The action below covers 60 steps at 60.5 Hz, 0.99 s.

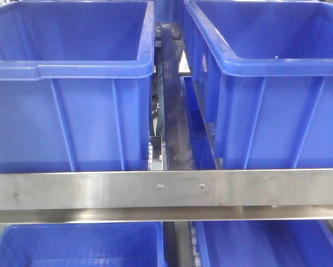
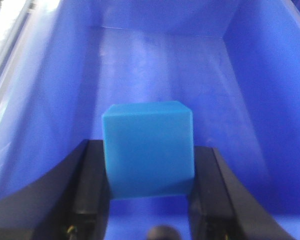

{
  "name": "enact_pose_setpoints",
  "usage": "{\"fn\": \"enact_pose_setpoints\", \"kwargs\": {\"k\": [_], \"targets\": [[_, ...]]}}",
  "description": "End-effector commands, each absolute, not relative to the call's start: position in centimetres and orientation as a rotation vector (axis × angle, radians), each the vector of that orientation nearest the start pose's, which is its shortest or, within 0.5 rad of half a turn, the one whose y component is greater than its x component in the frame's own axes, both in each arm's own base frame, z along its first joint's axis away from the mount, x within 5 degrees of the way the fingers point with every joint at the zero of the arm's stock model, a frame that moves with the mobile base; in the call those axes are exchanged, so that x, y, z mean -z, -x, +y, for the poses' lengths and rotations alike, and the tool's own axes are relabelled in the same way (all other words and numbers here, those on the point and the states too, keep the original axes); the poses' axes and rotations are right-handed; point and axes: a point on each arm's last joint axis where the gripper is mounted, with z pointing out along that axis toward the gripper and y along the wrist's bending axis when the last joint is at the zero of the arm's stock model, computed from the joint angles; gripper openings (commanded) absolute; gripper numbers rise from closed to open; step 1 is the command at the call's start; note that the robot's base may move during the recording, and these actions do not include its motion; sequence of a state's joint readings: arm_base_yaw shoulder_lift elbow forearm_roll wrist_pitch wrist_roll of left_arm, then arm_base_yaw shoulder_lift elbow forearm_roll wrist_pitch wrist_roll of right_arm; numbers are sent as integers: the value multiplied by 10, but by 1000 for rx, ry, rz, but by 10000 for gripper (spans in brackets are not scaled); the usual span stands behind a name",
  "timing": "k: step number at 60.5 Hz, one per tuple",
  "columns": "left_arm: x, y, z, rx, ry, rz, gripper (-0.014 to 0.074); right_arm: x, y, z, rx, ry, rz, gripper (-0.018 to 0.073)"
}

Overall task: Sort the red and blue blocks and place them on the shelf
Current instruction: 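Lower both grippers with the cubes into the blue bins, then open both grippers to drop the red and blue cubes into the bins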

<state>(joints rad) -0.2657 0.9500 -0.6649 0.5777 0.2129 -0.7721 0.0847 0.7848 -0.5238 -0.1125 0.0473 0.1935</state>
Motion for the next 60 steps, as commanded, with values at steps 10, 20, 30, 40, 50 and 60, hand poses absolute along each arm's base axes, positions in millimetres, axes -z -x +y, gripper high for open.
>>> {"fn": "enact_pose_setpoints", "kwargs": {"k": [10, 20, 30, 40, 50, 60], "targets": [[-329, -215, -53, 251, -30, 1875, 125, -330, -172, 15, -118, 19, 1650, 50], [-329, -216, -54, 255, -34, 1874, 124, -330, -172, 15, -121, 15, 1648, 50], [-331, -217, -55, 274, -45, 1852, 124, -331, -172, 15, -123, 16, 1638, 50], [-332, -217, -56, 284, -51, 1838, 124, -332, -172, 15, -124, 17, 1628, 50], [-332, -217, -56, 284, -51, 1838, 125, -333, -173, 15, -127, 17, 1616, 52], [-333, -217, -57, 290, -52, 1832, 138, -333, -173, 15, -127, 17, 1617, 146]]}}
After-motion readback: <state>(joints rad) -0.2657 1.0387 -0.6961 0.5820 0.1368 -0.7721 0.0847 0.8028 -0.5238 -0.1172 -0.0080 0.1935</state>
